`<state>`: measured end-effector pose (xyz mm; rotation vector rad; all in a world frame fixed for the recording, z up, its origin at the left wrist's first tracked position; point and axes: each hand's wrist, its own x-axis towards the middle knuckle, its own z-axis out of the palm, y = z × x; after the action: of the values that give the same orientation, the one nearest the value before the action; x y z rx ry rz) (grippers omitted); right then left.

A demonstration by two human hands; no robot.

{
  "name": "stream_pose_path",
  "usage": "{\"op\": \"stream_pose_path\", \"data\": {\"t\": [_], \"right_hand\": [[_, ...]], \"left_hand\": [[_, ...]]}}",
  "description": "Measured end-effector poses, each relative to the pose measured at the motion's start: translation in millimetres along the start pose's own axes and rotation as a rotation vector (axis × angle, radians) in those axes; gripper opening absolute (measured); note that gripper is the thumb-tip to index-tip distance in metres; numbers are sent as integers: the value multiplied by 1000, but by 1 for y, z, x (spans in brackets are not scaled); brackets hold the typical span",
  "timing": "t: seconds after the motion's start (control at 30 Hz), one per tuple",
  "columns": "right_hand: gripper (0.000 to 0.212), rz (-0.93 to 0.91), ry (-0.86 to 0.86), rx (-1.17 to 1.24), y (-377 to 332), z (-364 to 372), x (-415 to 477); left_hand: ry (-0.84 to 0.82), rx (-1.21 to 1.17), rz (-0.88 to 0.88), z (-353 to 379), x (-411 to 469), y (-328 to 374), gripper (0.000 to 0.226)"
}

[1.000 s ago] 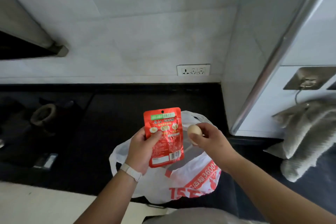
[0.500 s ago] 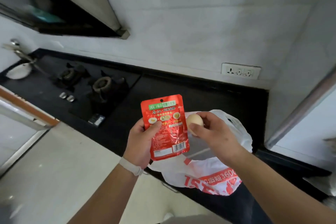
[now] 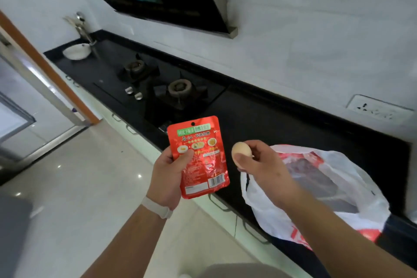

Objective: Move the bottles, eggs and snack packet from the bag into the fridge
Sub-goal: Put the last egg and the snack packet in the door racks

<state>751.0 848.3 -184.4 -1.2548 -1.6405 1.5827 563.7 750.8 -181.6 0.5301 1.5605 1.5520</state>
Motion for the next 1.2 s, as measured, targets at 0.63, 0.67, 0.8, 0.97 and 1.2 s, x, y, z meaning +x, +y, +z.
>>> {"op": "stream_pose_path", "data": {"t": [0.63, 0.67, 0.8, 0.97, 1.2], "right_hand": [[23, -125, -472, -65, -89, 352, 42], [23, -126, -506, -66, -91, 366, 44], [21, -138, -618, -70, -95, 417, 58], [31, -133, -769, -61, -100, 480, 87], [51, -125, -903, -16, -127, 570, 160]], "left_hand": [[438, -355, 125, -336, -5, 41, 26], [470, -367, 126, -347, -9, 41, 27], [597, -414, 124, -386, -16, 36, 29], [763, -451, 113, -429, -8, 38, 25], [932, -484, 148, -490, 54, 75, 27]]}}
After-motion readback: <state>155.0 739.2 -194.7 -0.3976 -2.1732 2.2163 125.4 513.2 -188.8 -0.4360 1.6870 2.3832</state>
